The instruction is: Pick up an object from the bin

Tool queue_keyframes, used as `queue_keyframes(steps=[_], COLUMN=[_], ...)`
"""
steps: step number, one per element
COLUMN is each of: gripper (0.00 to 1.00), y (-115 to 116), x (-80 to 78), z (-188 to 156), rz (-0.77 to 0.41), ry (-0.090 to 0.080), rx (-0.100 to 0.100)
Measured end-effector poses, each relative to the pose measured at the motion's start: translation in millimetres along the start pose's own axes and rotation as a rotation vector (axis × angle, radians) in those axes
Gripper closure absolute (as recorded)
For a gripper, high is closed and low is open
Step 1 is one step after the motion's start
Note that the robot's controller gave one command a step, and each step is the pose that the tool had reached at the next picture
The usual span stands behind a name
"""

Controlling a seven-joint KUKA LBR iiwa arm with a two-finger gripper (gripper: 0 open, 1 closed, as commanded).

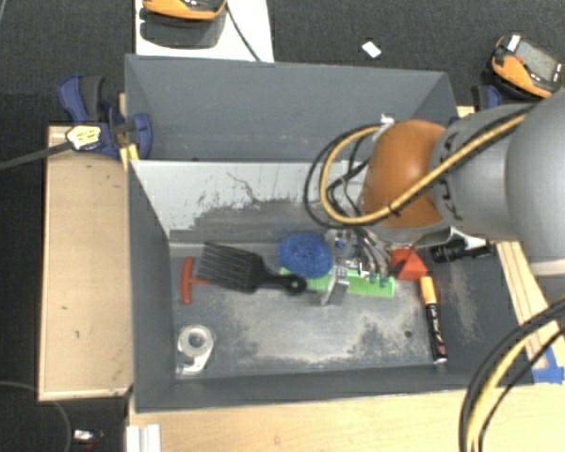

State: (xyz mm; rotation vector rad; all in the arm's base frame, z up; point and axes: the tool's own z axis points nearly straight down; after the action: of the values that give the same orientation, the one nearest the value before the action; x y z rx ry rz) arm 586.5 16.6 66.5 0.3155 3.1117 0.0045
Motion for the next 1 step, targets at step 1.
queue_keyframes(steps=[1], gripper=[1.0], y=[23.7], x=[7.0], z=[-4.8], rz=[0.22], ry=[-0.013], rx=[-0.005])
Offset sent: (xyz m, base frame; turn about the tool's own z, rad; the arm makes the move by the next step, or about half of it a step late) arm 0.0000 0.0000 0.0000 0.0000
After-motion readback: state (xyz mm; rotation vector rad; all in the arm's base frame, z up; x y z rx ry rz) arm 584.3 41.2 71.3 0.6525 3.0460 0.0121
